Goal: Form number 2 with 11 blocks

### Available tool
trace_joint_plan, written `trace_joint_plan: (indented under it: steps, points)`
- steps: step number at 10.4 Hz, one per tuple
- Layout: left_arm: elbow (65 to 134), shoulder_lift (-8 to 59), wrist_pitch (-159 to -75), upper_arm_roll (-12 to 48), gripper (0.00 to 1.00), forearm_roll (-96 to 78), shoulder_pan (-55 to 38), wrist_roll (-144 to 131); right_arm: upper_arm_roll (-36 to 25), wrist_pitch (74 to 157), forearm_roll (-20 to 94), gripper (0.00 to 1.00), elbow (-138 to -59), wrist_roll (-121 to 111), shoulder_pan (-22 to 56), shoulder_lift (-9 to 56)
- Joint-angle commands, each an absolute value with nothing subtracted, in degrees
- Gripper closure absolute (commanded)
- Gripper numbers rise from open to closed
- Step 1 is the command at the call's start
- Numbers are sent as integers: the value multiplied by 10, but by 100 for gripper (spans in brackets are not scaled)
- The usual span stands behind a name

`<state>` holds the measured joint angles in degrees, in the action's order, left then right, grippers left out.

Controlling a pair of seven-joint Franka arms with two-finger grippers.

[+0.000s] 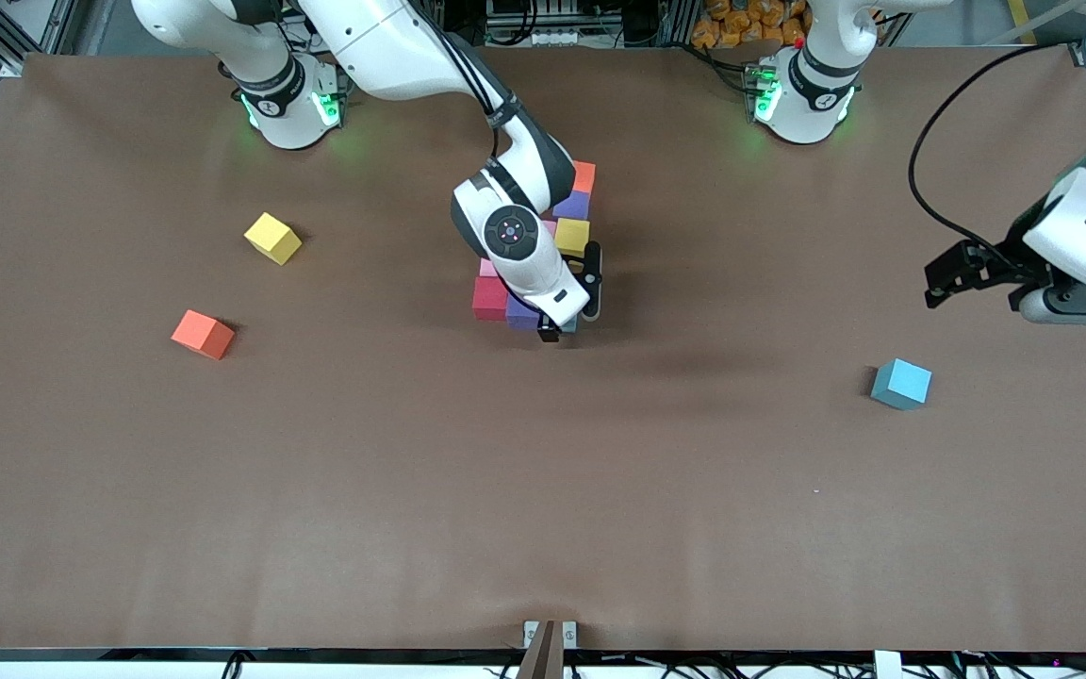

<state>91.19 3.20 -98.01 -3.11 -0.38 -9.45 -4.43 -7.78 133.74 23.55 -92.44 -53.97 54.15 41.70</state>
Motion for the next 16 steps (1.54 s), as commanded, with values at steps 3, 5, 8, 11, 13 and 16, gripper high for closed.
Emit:
trace_joint_plan:
  steps: [3, 5, 8, 11, 13, 16]
  points:
    - [883, 23, -925, -30, 0, -7, -83, -52, -71, 1248, 229, 0, -938, -527, 527, 339]
    - [883, 19, -918, -31, 0, 1, -83, -52, -81, 1194, 228, 0, -939, -520, 519, 301]
    - [888, 12, -918, -32, 0, 0, -84, -52, -178, 1115, 218, 0, -939, -398, 518, 244]
    - [888, 12, -904, -4, 0, -9, -43, -50, -172, 1048, 148, 0, -930, -360, 385, 180]
    - [888, 13, -904, 29, 0, -9, -14, -52, -178, 959, 134, 0, -899, -312, 279, 150]
    - [884, 18, -904, 66, 0, -9, 27, -52, -175, 868, 74, 0, -850, -154, 168, 114]
